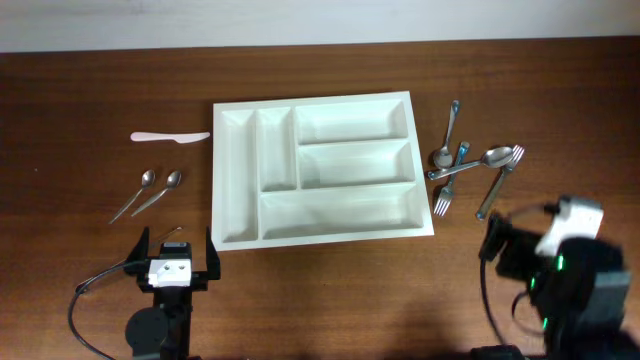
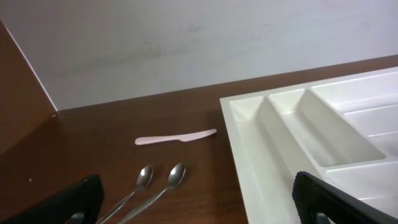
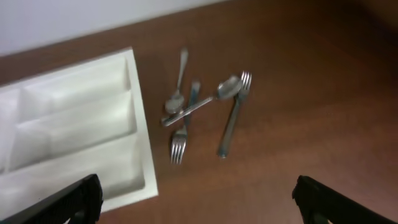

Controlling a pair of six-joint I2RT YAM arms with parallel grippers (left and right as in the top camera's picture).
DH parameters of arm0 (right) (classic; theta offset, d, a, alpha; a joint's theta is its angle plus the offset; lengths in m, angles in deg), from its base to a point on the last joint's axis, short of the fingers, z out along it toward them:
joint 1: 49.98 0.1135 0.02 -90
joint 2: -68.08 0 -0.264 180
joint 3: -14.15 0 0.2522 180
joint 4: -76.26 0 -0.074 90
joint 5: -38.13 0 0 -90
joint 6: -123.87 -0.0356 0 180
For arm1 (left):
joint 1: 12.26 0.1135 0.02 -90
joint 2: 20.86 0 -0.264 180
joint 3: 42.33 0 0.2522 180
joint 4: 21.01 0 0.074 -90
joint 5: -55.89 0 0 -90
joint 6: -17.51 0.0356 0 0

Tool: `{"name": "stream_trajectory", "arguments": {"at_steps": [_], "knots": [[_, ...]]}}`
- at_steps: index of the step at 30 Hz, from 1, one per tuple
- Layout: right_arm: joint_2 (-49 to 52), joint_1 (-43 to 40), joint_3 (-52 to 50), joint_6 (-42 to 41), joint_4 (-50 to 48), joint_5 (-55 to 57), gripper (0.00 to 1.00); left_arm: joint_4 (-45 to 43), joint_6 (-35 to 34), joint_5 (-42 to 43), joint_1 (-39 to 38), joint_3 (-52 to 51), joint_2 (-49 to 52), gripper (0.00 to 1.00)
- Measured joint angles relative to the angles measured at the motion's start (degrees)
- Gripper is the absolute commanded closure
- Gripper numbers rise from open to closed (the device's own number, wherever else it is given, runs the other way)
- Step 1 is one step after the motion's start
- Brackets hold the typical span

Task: Pack container
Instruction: 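Move the right gripper over the metal cutlery pile right of the tray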

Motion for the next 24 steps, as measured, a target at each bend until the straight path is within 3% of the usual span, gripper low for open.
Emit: {"name": "stream_trajectory", "arguments": {"at_steps": [7,16,24], "knots": [[24.11,0.00,15.26,-0.35,1.75,-4.92,0.01,0.00,0.00,0.00,0.00,0.00,0.00,0.01],[40.74,-1.16,16.44,-0.42,-9.03,-7.45,0.01,0.00,0.00,0.02,0.00,0.00,0.00,0.01],[51.52,-10.19,17.86,0.74,-17.42,-9.99,0.01,0.00,0.00,0.02,0.00,0.00,0.00,0.01]]}}
